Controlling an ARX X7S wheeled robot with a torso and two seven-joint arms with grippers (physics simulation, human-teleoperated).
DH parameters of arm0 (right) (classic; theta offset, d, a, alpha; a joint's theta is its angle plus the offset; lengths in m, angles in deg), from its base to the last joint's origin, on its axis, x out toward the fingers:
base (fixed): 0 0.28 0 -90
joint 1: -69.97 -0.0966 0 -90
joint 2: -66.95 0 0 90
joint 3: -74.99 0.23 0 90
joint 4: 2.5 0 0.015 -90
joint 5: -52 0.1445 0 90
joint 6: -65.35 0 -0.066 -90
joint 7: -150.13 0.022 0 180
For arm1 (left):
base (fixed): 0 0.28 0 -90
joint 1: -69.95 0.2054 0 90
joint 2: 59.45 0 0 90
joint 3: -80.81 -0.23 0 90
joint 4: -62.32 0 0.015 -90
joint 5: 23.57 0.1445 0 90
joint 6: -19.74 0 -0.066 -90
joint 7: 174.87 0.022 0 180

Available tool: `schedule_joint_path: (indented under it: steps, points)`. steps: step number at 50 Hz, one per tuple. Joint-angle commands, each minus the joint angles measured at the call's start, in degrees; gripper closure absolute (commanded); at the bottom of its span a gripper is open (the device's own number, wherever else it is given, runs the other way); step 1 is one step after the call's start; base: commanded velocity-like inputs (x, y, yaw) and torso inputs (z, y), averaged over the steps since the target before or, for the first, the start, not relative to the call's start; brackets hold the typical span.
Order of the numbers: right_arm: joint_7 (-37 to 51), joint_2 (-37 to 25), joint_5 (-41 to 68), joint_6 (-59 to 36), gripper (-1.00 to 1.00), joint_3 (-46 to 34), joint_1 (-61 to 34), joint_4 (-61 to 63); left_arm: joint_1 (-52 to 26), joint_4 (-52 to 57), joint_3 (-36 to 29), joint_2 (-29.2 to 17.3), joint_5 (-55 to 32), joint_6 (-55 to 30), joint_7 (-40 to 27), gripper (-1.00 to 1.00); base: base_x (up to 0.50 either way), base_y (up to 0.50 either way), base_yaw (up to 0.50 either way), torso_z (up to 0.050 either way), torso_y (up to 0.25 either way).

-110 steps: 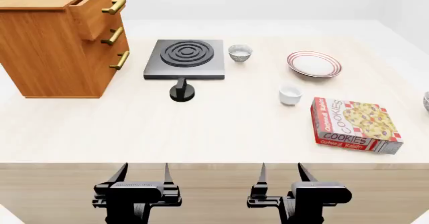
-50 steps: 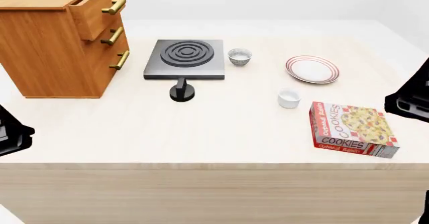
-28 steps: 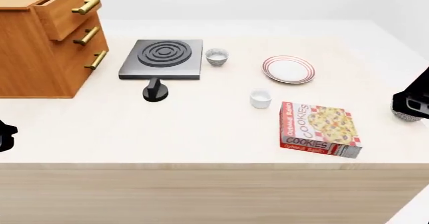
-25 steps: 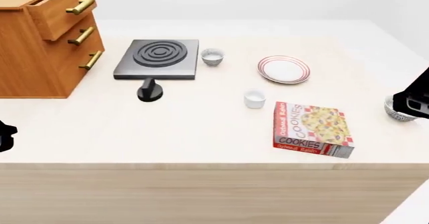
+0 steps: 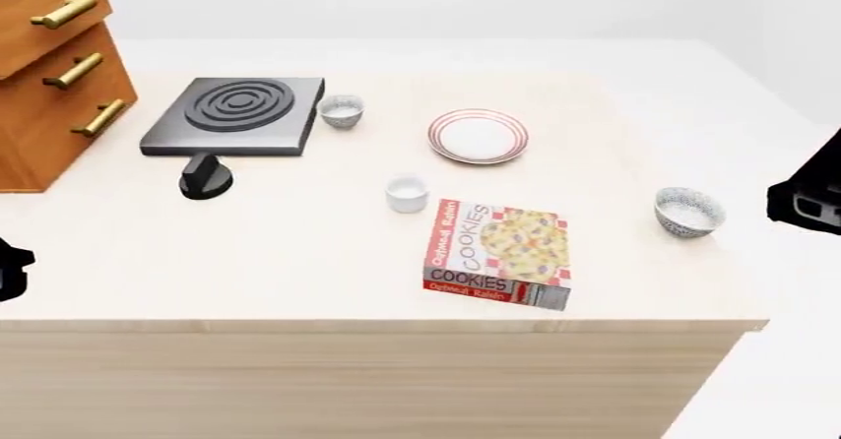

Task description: Pick the akita bowl next to the cookies box and place it on the plate.

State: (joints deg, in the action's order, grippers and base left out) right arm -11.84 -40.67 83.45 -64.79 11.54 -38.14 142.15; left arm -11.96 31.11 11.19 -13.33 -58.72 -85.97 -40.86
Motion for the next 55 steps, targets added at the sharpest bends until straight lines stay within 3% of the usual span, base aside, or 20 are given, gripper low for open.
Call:
schedule_joint_path:
  steps: [1, 36, 55]
  points:
    - [0.4, -0.5, 0.0, 0.3, -1.0, -0.4, 0.2, -0.1, 0.4, -0.2, -0.6, -1.0, -0.1, 0.9, -1.0, -1.0, 0.0, -0.5, 0.0, 0.0, 0.0]
    - [1.1, -2.1, -1.7, 2.4, -1.0, -2.7, 1.2, -0.3, 0.9, -0.7, -1.7, -3.1, -0.7, 2.7, -3.0, -1.0, 0.0, -0.08, 0.0, 0.0, 0.0]
    - [1.5, -2.4, -0.4, 2.8, -1.0, -2.4, 1.4, -0.6, 1.6, -1.2, -2.1, -3.5, -0.4, 3.9, -3.3, -1.0, 0.48, -0.02, 0.0, 0.0, 0.0]
